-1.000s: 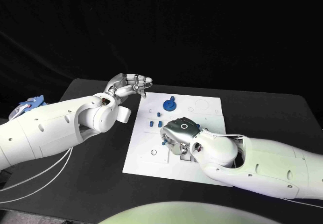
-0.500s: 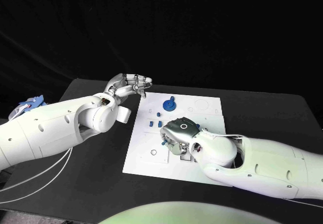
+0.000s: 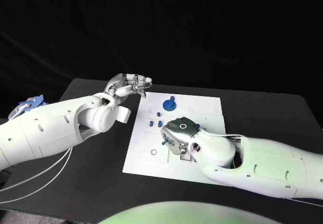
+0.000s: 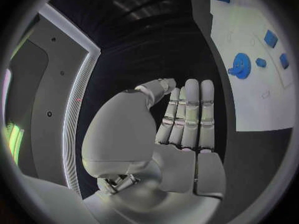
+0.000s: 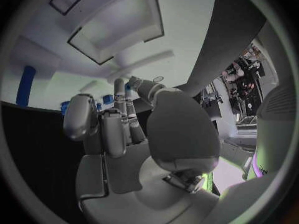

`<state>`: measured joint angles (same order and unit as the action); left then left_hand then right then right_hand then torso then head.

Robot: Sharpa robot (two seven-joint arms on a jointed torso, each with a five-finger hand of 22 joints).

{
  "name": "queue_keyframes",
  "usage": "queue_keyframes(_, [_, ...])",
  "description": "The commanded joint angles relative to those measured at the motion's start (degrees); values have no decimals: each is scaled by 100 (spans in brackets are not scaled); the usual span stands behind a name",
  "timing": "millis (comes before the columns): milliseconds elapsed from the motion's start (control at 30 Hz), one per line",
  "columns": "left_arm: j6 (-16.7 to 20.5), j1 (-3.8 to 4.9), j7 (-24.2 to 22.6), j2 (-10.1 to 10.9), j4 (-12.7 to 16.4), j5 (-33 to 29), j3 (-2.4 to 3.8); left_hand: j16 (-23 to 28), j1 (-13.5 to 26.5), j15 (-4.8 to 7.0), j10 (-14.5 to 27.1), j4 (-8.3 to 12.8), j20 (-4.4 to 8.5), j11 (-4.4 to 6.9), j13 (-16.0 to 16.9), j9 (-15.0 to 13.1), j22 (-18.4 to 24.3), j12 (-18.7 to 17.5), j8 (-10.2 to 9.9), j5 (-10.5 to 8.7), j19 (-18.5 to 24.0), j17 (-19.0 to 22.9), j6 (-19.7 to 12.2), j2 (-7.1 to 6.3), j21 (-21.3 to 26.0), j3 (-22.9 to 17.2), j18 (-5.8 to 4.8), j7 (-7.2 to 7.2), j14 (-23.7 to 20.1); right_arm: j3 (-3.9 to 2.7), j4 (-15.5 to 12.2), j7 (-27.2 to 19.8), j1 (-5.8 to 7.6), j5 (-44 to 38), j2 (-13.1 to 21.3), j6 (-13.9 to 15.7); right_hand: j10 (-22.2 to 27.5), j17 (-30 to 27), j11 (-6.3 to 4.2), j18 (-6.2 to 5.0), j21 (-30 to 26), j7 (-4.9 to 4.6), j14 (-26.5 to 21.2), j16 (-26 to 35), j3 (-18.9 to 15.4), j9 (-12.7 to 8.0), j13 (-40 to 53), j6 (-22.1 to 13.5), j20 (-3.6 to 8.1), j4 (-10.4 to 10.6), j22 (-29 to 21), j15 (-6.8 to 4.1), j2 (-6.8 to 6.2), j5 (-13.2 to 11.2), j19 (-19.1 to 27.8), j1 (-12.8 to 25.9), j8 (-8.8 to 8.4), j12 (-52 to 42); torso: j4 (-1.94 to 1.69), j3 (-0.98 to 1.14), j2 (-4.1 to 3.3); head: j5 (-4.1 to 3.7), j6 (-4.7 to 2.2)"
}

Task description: Assemble the parts on the task board

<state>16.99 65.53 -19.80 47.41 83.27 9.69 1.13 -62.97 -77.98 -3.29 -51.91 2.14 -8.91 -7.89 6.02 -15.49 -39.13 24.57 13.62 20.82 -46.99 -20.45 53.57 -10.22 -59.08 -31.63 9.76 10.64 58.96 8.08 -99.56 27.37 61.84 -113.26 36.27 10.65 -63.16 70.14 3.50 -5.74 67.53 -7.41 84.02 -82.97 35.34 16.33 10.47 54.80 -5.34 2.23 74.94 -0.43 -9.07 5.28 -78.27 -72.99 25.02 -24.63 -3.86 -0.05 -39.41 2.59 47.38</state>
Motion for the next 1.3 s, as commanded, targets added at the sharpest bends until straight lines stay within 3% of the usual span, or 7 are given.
queue_keyframes(33, [-96, 4, -15, -8, 7, 5, 5, -10, 33, -6, 45, 7, 13, 6, -8, -9, -9, -17, -26, 7, 34, 9, -19, 21, -14, 22, 76, 35, -21, 6, -30, 103, -7, -131, 11, -169, -40, -5, -4, 62, -9, 0, 183, 30, 0, 5, -7, 22, 5, 19, 78, -35, 14, -24, -20, 56, 26, 29, 6, 5, -3, 8, -3])
queue_keyframes(567, [-107, 4, -5, -10, 1, 6, 4, -15, 37, -9, 58, 8, 9, 4, -9, -11, -9, -11, -23, 6, 38, 10, -18, 23, -12, 28, 76, 35, -27, 5, -110, 119, 5, -139, 32, -138, -45, -34, -6, 62, -14, 3, 176, 43, 3, 6, -7, 23, 5, 32, 77, -36, 17, -21, -18, 63, 24, 37, 2, 5, -2, -2, -11])
queue_keyframes(800, [-122, 4, 11, -10, 9, 14, 4, -17, 41, -11, 77, 8, 7, 1, -13, -13, -9, -15, -21, 6, 40, 11, -18, 21, -11, 31, 77, 37, -30, 5, -81, 161, 14, -140, -24, -268, -49, -41, -7, 62, -12, 4, 175, 46, 4, 7, -6, 25, 6, 39, 80, -37, 17, -21, -20, 67, 24, 39, -1, -6, -2, -6, -6])
queue_keyframes(1300, [-145, 4, 31, -1, 16, 30, 4, -18, 42, -12, 87, 7, 6, -1, -16, -13, -8, -18, -21, 7, 41, 11, -18, 22, -10, 31, 76, 38, -32, 5, -55, 251, 35, -152, -85, -457, -54, -63, -6, 59, -30, 4, 170, 57, 1, 8, -6, 26, 6, 57, 71, -37, 17, -22, -12, 83, 22, 44, 0, -1, 3, 0, 4])
